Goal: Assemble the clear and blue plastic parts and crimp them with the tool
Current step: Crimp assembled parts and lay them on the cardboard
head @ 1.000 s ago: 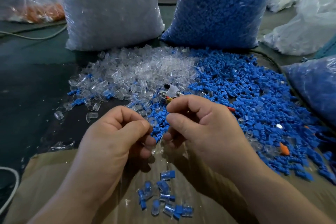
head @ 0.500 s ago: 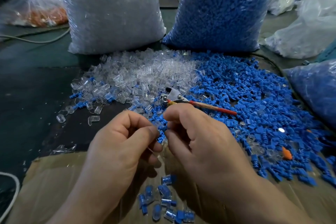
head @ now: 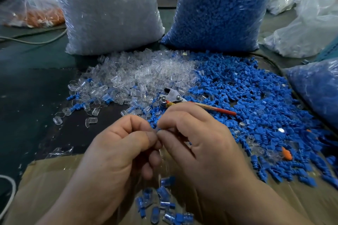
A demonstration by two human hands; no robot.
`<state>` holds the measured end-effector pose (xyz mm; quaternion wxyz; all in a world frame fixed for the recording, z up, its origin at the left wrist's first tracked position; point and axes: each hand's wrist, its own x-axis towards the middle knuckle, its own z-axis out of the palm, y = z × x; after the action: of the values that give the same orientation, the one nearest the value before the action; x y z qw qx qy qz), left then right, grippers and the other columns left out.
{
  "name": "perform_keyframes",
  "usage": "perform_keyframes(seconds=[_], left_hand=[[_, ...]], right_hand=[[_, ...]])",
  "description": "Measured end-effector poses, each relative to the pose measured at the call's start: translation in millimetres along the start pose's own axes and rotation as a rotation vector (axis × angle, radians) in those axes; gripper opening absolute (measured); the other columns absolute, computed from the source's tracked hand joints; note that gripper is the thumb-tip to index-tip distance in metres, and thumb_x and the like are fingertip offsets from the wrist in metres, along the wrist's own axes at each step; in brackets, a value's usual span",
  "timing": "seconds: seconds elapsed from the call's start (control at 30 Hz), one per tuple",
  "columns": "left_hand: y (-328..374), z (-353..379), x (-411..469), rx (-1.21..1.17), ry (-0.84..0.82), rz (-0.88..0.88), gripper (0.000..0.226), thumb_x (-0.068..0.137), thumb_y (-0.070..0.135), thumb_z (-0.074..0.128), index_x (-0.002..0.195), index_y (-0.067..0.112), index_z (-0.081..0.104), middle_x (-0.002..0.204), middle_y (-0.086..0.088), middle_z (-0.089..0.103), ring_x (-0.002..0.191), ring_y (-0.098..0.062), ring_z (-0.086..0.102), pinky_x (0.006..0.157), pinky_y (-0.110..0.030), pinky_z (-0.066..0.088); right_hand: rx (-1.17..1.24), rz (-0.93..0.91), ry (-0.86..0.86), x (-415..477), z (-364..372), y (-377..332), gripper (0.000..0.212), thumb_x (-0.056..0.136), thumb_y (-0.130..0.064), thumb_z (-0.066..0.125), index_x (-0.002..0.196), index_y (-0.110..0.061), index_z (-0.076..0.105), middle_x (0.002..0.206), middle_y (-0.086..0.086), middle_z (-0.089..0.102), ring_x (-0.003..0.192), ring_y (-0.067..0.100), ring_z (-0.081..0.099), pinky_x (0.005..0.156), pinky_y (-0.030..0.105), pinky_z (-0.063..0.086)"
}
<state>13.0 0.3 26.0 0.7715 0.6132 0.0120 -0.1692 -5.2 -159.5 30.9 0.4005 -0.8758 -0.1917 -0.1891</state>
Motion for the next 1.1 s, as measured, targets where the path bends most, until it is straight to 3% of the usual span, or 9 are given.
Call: perform_keyframes(seconds=[0.17,0.27,0.43,0.57,0.67,0.77,0.83,0.93,1.1], left_hand=[[-4,0,-1,0.031,0.008,0.064,0.015,0.058,0.021,0.079,0.069,0.022,0.070,0.063,-0.015,0.065,0.048,-0.023,0.060,0.039,-0.025,0.047],[0,-6,-2,0.259,0.041,0.135,0.038,0.050,0.049,0.072,0.078,0.024,0.072,0.068,-0.013,0.071,0.054,-0.025,0.067,0.047,-0.024,0.053],[-2,-3,0,0.078,0.041,0.101,0.025,0.058,0.027,0.073,0.082,0.019,0.075,0.068,-0.017,0.068,0.055,-0.022,0.065,0.046,-0.025,0.053],[-4,-3,1,0.168,0.044,0.135,0.031,0.053,0.031,0.077,0.083,0.024,0.076,0.071,-0.015,0.071,0.058,-0.023,0.069,0.052,-0.025,0.056],[-10,-5,3,0.292,0.157,0.190,0.018,0.068,0.022,0.080,0.083,0.030,0.073,0.068,-0.011,0.071,0.056,-0.024,0.070,0.052,-0.029,0.056],[-11,-10,5,0.236,0.242,0.169,0.023,0.082,0.004,0.073,0.080,0.027,0.072,0.062,-0.010,0.068,0.050,-0.022,0.065,0.047,-0.032,0.054],[-10,-11,6,0.180,0.230,0.148,0.033,0.085,-0.005,0.067,0.075,0.026,0.072,0.056,-0.007,0.065,0.046,-0.018,0.061,0.042,-0.027,0.051],[-7,-9,7,0.082,0.198,0.094,0.039,0.080,-0.009,0.065,0.065,0.026,0.071,0.053,-0.007,0.061,0.043,-0.017,0.057,0.037,-0.027,0.048],[1,-5,1,-0.026,0.129,0.018,0.015,0.059,0.009,0.067,0.066,0.021,0.071,0.056,-0.011,0.060,0.043,-0.018,0.055,0.036,-0.025,0.047]], right_hand=[[-0.008,0.006,-0.079,0,2,4,0.017,0.096,-0.021,0.057,0.106,-0.014,0.070,0.104,-0.005,0.063,0.096,0.012,0.060,0.080,0.033,0.051],[-0.048,-0.019,-0.099,1,2,1,0.026,0.096,-0.023,0.051,0.111,-0.012,0.069,0.105,-0.001,0.064,0.095,0.017,0.061,0.076,0.038,0.052],[-0.051,-0.027,-0.100,1,0,2,0.017,0.095,-0.017,0.057,0.104,-0.010,0.069,0.102,0.001,0.064,0.092,0.021,0.061,0.073,0.042,0.053],[-0.104,-0.027,-0.115,2,-1,3,0.023,0.095,-0.018,0.051,0.108,-0.010,0.069,0.104,0.001,0.065,0.094,0.020,0.061,0.075,0.041,0.054],[-0.239,-0.080,-0.127,4,-4,3,0.028,0.092,-0.021,0.050,0.113,-0.013,0.067,0.111,0.001,0.065,0.101,0.021,0.060,0.083,0.041,0.054],[-0.550,0.106,-0.168,9,-17,15,0.052,0.088,-0.037,0.054,0.138,-0.028,0.043,0.140,-0.003,0.048,0.131,0.021,0.041,0.111,0.046,0.037],[-0.689,0.314,-0.279,11,-28,27,0.067,0.089,-0.051,0.050,0.146,-0.033,0.019,0.153,-0.002,0.027,0.142,0.023,0.022,0.118,0.044,0.021],[-0.786,0.394,-0.387,11,-30,40,0.070,0.089,-0.063,0.042,0.146,-0.032,0.016,0.148,-0.001,0.033,0.133,0.025,0.030,0.111,0.043,0.027],[-0.795,0.386,-0.400,15,-28,43,0.066,0.085,-0.068,0.046,0.140,-0.034,0.031,0.135,-0.005,0.045,0.120,0.025,0.040,0.100,0.044,0.036]])
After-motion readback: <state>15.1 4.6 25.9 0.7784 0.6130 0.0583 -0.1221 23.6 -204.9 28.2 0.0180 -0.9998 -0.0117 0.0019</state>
